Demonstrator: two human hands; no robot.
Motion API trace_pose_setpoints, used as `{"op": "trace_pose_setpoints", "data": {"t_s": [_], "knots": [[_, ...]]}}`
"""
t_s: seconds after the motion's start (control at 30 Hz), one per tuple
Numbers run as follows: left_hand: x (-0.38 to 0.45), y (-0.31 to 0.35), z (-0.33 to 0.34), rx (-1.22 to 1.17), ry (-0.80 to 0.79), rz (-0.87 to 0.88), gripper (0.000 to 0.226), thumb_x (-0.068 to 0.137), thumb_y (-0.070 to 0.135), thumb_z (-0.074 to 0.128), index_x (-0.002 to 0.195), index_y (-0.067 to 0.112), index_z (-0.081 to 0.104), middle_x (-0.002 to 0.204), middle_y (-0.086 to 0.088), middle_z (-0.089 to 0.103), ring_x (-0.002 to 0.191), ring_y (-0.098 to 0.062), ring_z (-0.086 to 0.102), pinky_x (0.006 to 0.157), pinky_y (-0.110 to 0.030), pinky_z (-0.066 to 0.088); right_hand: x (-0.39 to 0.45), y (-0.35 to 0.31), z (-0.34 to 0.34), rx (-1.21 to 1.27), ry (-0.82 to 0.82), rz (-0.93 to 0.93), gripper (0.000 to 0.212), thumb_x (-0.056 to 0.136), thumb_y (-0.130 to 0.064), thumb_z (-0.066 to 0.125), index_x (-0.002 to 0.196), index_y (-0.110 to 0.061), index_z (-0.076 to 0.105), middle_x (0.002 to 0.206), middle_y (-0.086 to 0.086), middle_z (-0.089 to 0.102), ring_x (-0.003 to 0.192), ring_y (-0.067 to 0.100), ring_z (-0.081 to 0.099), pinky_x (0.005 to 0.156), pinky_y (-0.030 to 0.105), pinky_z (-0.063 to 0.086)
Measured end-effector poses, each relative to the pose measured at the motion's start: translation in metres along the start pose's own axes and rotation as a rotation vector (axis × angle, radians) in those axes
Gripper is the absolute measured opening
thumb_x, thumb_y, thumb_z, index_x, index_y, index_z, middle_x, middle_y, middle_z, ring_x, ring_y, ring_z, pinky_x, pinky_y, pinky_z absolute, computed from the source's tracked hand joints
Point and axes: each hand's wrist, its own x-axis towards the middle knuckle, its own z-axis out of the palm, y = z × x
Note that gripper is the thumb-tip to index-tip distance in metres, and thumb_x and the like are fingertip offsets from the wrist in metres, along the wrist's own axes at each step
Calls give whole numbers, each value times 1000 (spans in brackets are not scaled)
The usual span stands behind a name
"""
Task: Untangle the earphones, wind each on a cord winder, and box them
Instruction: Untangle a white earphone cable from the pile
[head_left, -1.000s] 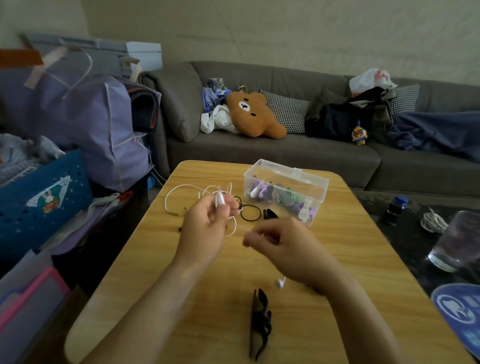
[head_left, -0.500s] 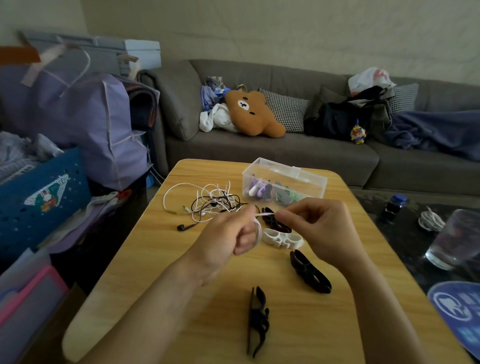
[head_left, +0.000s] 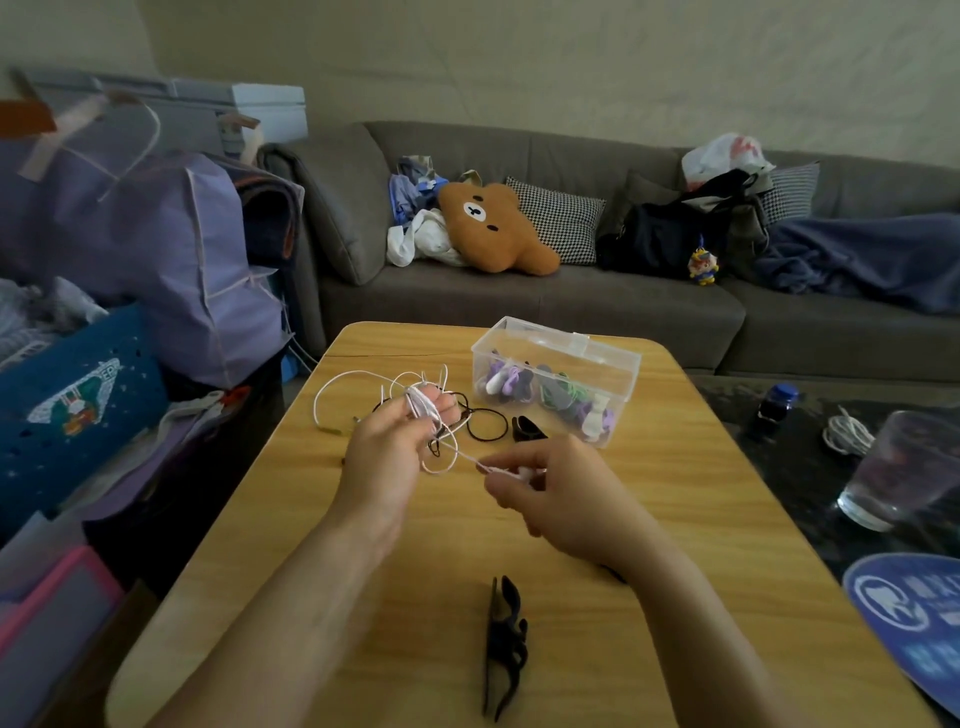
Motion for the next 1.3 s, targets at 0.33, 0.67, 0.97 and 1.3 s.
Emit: {"op": "trace_pose_setpoints", "data": {"t_s": [0.33, 0.67, 0.97, 1.3], "knots": [[-7, -23, 4, 580, -271, 286, 45, 97, 53, 35, 86, 23, 66, 84, 1, 70, 86, -17, 66, 87, -43, 50, -9, -13, -16, 104, 59, -157, 27, 101, -22, 56, 120, -35, 70, 77, -8, 68, 68, 8, 60, 64, 26, 49], [-16, -9, 14, 218, -249, 167, 48, 103, 17, 44, 57, 3, 45, 48, -5, 38, 48, -17, 32, 48, -27, 27, -2, 1, -10, 486, 91, -112, 15, 96, -18, 66, 106, -22, 76, 86, 2, 74, 73, 15, 68, 60, 37, 54], [-9, -16, 9, -71, 114, 90, 42, 83, 12, 46, 42, 13, 49, 40, -6, 41, 41, -18, 37, 47, -29, 29, 0, -19, 27, 446, 167, -165, 19, 92, -29, 71, 109, -31, 78, 94, -15, 75, 88, 4, 69, 72, 31, 60], [-5, -10, 8, 48, 202, 6, 32, 84, 5, 45, 55, -7, 54, 46, -15, 48, 42, -19, 40, 48, -28, 35, -2, -25, 53, 309, 389, -252, 22, 92, -15, 69, 106, -28, 79, 79, -13, 74, 73, 8, 70, 66, 29, 56]]}}
